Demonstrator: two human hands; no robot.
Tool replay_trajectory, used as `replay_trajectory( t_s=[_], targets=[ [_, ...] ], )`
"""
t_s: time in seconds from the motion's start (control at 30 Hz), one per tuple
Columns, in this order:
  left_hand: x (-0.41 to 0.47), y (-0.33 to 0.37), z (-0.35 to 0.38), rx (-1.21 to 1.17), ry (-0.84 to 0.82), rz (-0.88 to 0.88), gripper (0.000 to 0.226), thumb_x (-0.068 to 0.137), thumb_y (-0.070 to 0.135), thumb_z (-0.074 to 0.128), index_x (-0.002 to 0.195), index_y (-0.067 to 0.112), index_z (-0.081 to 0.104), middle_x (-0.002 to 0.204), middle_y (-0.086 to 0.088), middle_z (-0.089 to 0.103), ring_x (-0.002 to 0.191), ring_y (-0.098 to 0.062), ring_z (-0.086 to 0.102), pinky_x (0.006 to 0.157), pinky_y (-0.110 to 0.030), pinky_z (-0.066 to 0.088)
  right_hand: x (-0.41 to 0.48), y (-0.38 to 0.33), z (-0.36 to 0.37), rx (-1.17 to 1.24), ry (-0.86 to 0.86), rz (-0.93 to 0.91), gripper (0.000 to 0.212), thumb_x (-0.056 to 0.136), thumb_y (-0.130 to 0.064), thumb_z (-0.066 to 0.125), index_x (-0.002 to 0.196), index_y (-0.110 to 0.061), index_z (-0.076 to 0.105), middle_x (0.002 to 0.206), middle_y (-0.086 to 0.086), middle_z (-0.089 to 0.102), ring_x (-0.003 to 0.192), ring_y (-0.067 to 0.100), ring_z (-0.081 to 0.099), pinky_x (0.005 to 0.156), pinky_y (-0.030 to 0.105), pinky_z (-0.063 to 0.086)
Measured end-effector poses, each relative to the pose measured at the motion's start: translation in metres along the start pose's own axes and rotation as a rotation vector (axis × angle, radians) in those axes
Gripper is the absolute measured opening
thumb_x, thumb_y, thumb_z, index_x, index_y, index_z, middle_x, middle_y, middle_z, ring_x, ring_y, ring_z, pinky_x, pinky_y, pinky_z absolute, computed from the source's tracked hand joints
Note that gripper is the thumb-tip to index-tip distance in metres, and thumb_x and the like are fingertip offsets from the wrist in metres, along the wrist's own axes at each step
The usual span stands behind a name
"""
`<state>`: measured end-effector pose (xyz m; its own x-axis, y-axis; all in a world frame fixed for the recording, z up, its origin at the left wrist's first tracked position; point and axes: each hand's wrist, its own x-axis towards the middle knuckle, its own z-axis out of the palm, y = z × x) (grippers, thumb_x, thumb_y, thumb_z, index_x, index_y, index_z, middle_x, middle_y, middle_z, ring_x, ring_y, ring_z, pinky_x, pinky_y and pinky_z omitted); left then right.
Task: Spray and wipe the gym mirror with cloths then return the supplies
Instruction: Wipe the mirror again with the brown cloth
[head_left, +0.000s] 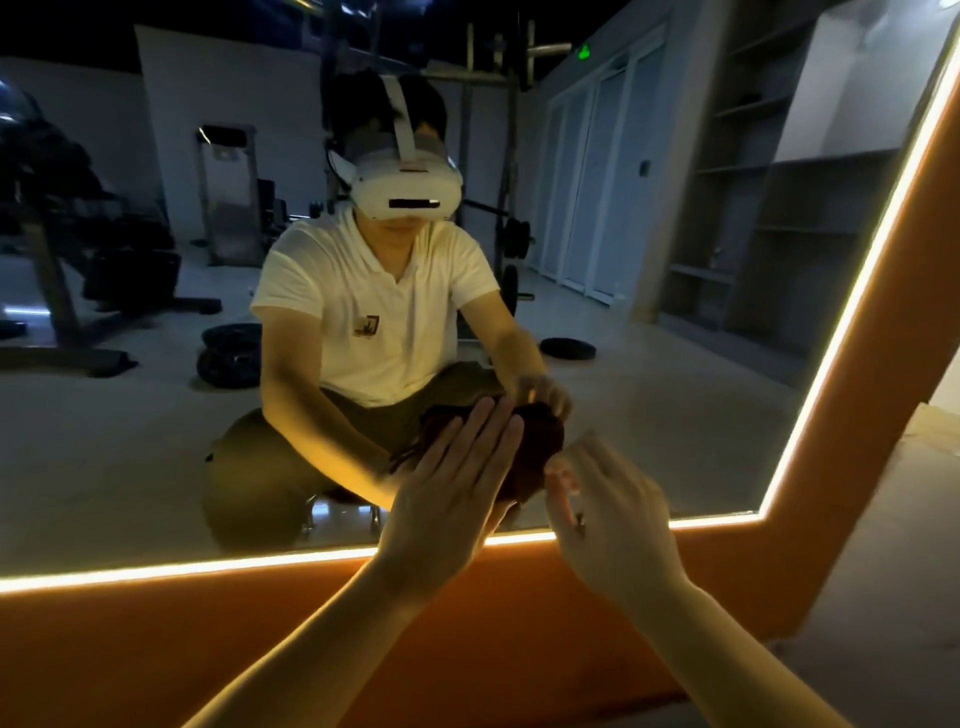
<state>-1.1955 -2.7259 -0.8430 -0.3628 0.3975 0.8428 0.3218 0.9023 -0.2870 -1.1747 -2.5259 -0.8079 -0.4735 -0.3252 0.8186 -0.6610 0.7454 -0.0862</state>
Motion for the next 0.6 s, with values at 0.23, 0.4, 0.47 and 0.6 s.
replay_trajectory(
  t_s=[0.23,0.4,0.47,0.6],
  targets=[
    [-0.032,-0.048,-0.03,0.138,-0.108,0.029,0.08,0.101,0.05,0.057,0.162,0.006,0.03,0.171,-0.019,0.018,0.159,-0.034,0.019,0.127,-0.054,0.023,0.009,-0.046,0.046,0.026,-0.086,-0.049,0.033,0.093,-0.028,0.068,0.123,-0.023,0.054,0.127,0.001,0.055,0.107,0.016,0.063,0.084,0.029,0.06],
    [-0.041,-0.069,-0.062,0.194,-0.134,0.059,0.082,0.095,0.05,0.061,0.162,0.011,0.033,0.172,-0.019,0.014,0.159,-0.036,0.016,0.12,-0.065,0.03,0.02,-0.044,0.054,0.023,0.02,-0.106,0.027,0.093,-0.031,0.065,0.114,-0.019,0.052,0.119,0.002,0.052,0.102,0.019,0.063,0.082,0.033,0.061],
    [-0.037,-0.074,-0.074,0.146,-0.081,0.024,0.076,0.101,0.056,0.05,0.161,0.013,0.031,0.172,-0.017,0.017,0.159,-0.033,0.018,0.123,-0.062,0.024,0.029,-0.042,0.052,0.003,0.07,-0.146,0.027,0.092,-0.029,0.065,0.113,-0.018,0.052,0.118,0.002,0.048,0.1,0.02,0.062,0.081,0.034,0.061],
    [-0.01,-0.096,-0.102,0.031,0.012,-0.068,0.069,0.1,0.044,0.056,0.157,0.009,0.039,0.169,-0.017,0.026,0.158,-0.034,0.021,0.126,-0.061,0.02,0.075,-0.05,0.035,0.01,0.244,-0.033,0.037,0.088,-0.023,0.071,0.12,-0.016,0.053,0.13,0.009,0.048,0.116,0.028,0.058,0.092,0.046,0.057]
  ],
)
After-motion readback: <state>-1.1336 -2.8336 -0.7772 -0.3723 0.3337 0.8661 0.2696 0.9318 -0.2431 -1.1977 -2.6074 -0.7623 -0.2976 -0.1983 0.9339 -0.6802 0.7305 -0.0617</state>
